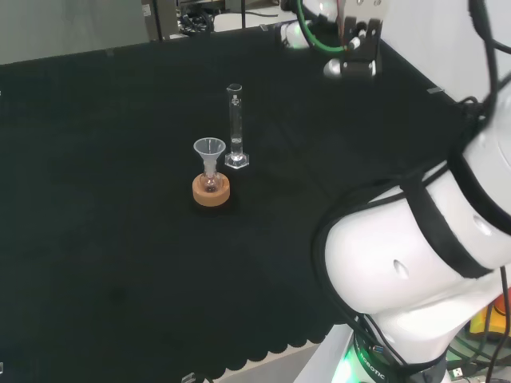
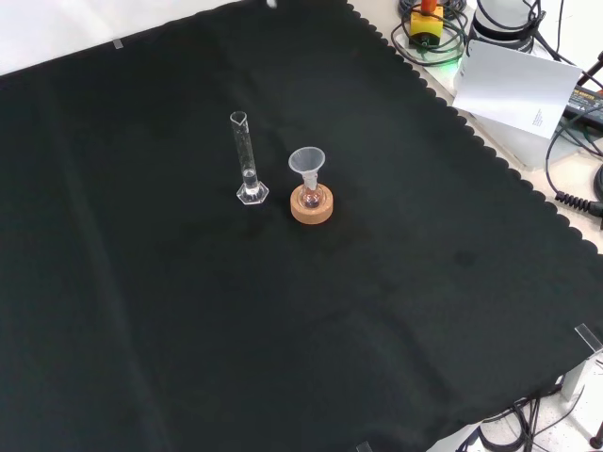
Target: Pick up the graduated cylinder.
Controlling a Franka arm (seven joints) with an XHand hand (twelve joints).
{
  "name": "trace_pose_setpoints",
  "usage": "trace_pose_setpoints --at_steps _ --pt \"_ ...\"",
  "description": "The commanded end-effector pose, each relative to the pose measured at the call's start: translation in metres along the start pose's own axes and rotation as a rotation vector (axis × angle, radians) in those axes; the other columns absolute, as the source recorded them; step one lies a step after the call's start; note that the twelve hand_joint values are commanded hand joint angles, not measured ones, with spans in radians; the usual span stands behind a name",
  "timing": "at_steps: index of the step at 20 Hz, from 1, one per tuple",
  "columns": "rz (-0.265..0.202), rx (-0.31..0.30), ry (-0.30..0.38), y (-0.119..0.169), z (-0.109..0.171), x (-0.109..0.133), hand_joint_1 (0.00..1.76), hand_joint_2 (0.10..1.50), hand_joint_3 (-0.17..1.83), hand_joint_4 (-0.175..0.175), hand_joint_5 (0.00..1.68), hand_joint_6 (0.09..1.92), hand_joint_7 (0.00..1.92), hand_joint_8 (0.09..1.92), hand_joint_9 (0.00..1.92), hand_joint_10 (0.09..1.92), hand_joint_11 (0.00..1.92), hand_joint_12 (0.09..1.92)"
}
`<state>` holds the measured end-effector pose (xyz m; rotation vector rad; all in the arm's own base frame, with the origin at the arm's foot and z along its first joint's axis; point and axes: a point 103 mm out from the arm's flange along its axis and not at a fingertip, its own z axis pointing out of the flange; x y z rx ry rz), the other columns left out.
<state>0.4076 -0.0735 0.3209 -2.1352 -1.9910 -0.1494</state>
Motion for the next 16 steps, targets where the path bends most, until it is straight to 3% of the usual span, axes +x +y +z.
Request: trace_pose_setpoints --at_steps 1,9,16 --pt "-0.047 0.010 0.079 0.040 0.059 -0.019 0.41 1.26 -0.06 -0.051 0.35 0.09 0.06 0.60 0.33 0.66 0.11 1.39" --pt "-0.107 0.015 0.155 0.054 0.102 -0.011 0.46 1.22 -0.09 -0.051 0.34 0.09 0.05 0.60 0.28 0.66 0.08 1.39" --pt "-0.155 0.020 0.248 0.064 0.129 -0.009 0.55 1.19 -0.12 -0.051 0.39 0.09 0.13 0.64 0.37 0.70 0.12 1.40"
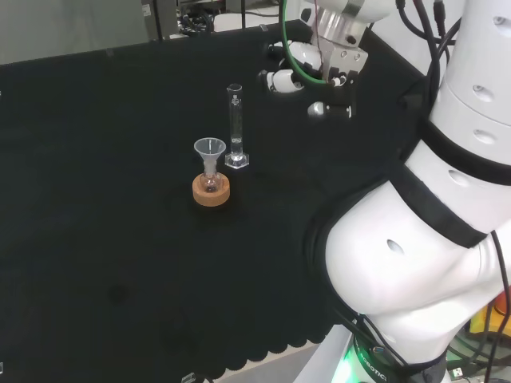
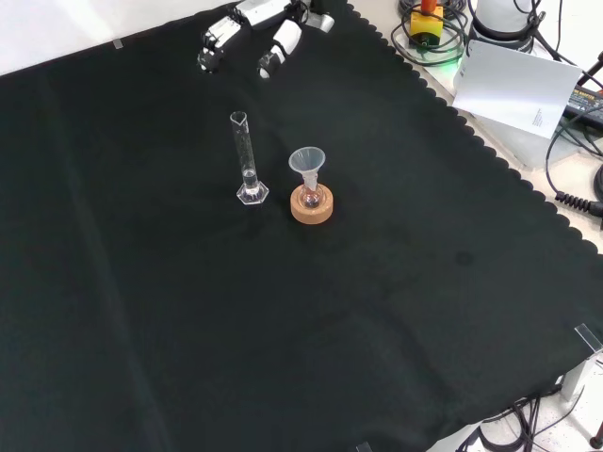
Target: Pick up the graduated cylinder.
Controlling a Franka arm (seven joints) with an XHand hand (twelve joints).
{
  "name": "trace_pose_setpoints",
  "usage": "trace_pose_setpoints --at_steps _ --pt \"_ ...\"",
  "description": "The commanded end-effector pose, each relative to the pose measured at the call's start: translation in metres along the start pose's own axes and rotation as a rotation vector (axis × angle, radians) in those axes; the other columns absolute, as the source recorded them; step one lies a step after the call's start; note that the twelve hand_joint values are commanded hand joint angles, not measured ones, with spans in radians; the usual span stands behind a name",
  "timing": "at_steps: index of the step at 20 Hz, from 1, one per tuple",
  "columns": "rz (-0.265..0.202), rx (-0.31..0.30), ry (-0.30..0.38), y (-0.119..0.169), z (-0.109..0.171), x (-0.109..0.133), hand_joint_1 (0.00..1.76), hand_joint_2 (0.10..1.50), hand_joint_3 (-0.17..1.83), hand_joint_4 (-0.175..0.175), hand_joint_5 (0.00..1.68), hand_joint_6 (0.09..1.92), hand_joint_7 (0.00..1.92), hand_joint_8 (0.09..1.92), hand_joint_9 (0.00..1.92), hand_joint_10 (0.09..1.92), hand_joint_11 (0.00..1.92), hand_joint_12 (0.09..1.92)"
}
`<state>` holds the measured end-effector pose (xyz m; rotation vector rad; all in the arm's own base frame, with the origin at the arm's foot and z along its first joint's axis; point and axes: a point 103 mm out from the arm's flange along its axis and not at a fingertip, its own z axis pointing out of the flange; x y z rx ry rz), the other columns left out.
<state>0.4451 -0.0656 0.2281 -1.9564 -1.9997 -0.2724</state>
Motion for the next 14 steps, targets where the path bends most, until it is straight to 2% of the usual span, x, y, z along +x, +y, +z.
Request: trace_pose_setpoints --at_steps 1,4,14 --pt "-0.068 -0.005 0.119 0.021 0.043 -0.007 0.55 1.19 -0.13 -0.051 0.39 0.09 0.14 0.65 0.38 0.70 0.12 1.40" --pt "-0.086 0.015 0.167 0.023 0.056 -0.008 0.58 1.18 -0.14 -0.049 0.41 0.09 0.16 0.66 0.40 0.70 0.13 1.40" --pt "-0.101 0.050 0.192 0.030 0.078 -0.009 0.60 1.17 -0.17 -0.046 0.43 0.09 0.17 0.67 0.40 0.69 0.13 1.39"
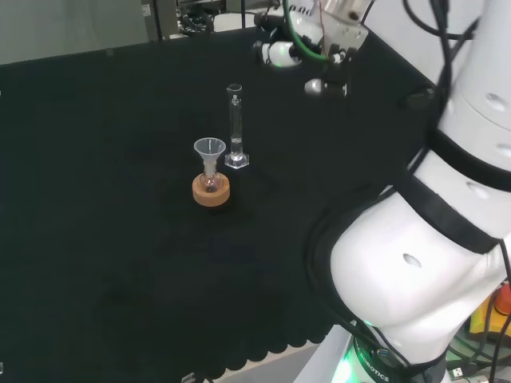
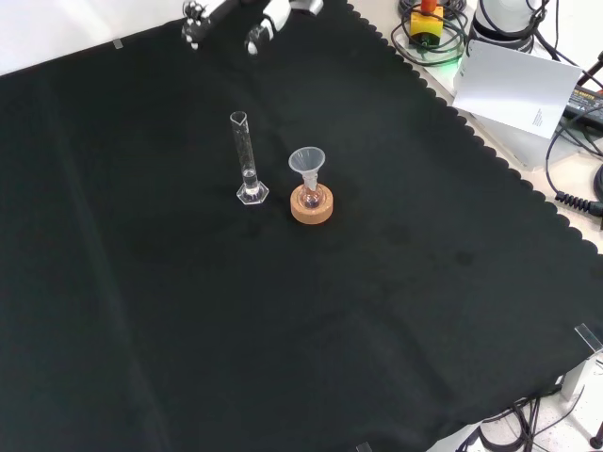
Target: Pick up the graduated cylinder.
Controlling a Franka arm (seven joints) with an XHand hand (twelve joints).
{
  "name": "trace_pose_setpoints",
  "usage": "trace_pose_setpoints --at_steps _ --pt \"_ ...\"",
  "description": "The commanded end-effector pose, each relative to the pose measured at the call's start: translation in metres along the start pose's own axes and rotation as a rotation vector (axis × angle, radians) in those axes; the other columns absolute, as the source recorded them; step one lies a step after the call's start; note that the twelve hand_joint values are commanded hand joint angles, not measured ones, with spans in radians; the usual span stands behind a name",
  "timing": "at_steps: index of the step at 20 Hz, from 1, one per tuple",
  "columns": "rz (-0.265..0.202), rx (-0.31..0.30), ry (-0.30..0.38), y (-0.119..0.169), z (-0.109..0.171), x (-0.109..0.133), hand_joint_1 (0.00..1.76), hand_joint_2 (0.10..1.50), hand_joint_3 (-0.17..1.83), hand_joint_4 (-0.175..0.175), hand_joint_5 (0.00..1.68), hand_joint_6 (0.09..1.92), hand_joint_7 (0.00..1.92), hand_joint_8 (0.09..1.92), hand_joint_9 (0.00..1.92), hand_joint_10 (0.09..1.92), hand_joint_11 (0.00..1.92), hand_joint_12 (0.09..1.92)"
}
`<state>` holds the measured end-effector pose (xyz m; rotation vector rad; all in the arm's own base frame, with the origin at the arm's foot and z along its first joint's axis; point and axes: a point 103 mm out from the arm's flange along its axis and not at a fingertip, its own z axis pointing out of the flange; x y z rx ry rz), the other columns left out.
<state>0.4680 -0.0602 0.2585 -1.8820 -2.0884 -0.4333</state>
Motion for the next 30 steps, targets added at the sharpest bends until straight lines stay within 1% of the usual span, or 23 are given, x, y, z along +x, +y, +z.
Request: trace_pose_setpoints --at_steps 1,2,4,8,10,12,15,19,21,22,24,30 --pt "-0.006 0.123 0.158 -0.003 0.108 -0.031 0.61 1.17 -0.17 -0.046 0.43 0.09 0.17 0.67 0.40 0.69 0.13 1.39" --pt "-0.018 0.118 0.177 -0.004 0.110 -0.031 0.63 1.16 -0.17 -0.046 0.43 0.09 0.17 0.67 0.41 0.69 0.13 1.39" --pt "-0.035 0.106 0.245 -0.006 0.115 -0.031 0.68 1.12 -0.17 -0.046 0.43 0.09 0.18 0.67 0.42 0.69 0.13 1.39" --pt "-0.089 0.108 0.297 -0.008 0.123 -0.032 0.76 1.05 -0.17 -0.042 0.43 0.09 0.18 0.67 0.42 0.68 0.13 1.39" --pt "-0.094 0.109 0.340 -0.007 0.128 -0.032 0.81 1.02 -0.17 -0.039 0.41 0.09 0.17 0.67 0.42 0.67 0.12 1.39" --pt "-0.097 0.107 0.364 -0.005 0.131 -0.032 0.85 1.01 -0.17 -0.038 0.40 0.09 0.17 0.66 0.42 0.67 0.12 1.38" --pt "-0.084 0.094 0.419 -0.003 0.137 -0.032 0.89 0.99 -0.17 -0.040 0.41 0.09 0.17 0.66 0.43 0.66 0.13 1.38" --pt "-0.083 0.084 0.460 0.002 0.144 -0.032 0.92 0.99 -0.17 -0.042 0.42 0.09 0.18 0.66 0.44 0.66 0.14 1.38" --pt "-0.082 0.096 0.485 0.005 0.148 -0.031 0.95 0.99 -0.17 -0.041 0.43 0.09 0.19 0.66 0.44 0.65 0.14 1.37" --pt "-0.082 0.093 0.495 0.007 0.149 -0.031 0.96 0.99 -0.17 -0.040 0.43 0.09 0.18 0.65 0.44 0.64 0.15 1.37" --pt "-0.086 0.078 0.513 0.010 0.152 -0.030 0.97 0.99 -0.17 -0.039 0.43 0.09 0.17 0.64 0.42 0.64 0.15 1.37" --pt "-0.103 0.042 0.575 0.018 0.161 -0.024 1.03 1.00 -0.17 -0.041 0.46 0.09 0.28 0.62 0.53 0.60 0.18 1.36"
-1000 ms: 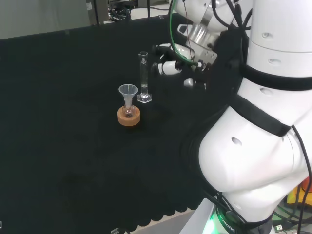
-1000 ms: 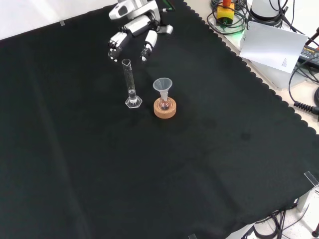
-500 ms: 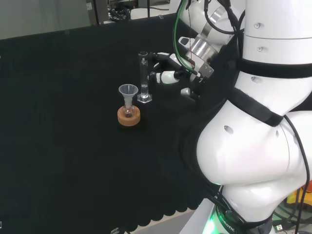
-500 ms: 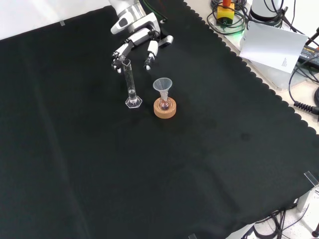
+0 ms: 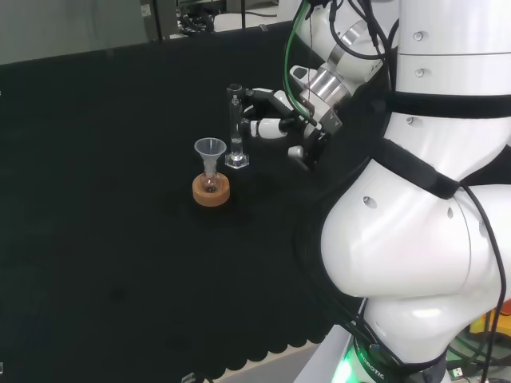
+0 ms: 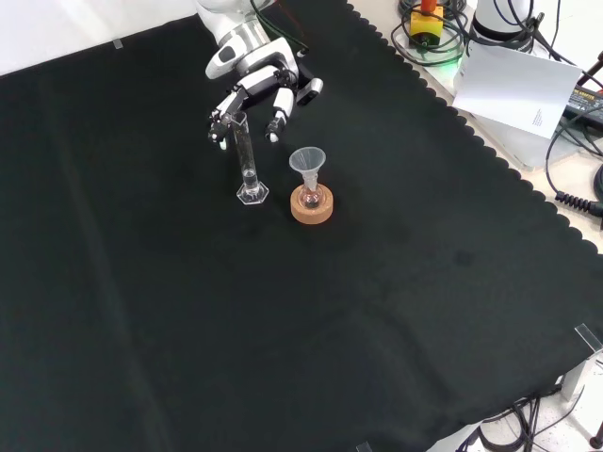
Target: Pick up the graduated cylinder.
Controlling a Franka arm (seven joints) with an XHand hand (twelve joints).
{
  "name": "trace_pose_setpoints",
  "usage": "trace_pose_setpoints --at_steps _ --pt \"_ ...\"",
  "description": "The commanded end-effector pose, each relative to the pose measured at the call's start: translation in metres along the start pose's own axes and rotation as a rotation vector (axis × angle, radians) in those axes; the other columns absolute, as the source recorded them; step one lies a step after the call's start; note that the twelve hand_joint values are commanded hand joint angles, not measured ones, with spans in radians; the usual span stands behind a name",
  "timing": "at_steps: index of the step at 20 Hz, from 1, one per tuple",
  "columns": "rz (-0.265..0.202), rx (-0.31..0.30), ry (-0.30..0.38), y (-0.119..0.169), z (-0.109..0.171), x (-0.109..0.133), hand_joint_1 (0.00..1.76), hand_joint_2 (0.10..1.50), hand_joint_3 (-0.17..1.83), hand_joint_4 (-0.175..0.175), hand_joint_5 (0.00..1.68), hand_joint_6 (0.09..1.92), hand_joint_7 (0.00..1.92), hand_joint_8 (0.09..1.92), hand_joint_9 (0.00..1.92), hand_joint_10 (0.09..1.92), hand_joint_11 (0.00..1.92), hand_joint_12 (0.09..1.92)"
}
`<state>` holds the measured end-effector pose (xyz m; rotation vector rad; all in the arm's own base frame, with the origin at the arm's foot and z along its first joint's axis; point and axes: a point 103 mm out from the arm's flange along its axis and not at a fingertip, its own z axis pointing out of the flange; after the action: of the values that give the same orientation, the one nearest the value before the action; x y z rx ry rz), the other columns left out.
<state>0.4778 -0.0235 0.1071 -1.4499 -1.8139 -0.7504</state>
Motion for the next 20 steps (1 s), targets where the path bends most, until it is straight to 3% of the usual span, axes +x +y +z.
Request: trace_pose_setpoints --at_steps 1,20 --pt "-0.032 -0.033 0.071 0.011 0.010 0.001 1.04 1.00 -0.17 -0.041 0.47 0.09 0.29 0.62 0.54 0.60 0.19 1.36" --pt "-0.100 -0.051 0.164 0.025 0.025 -0.005 1.11 1.01 -0.17 -0.040 0.51 0.09 0.34 0.60 0.58 0.56 0.25 1.32"
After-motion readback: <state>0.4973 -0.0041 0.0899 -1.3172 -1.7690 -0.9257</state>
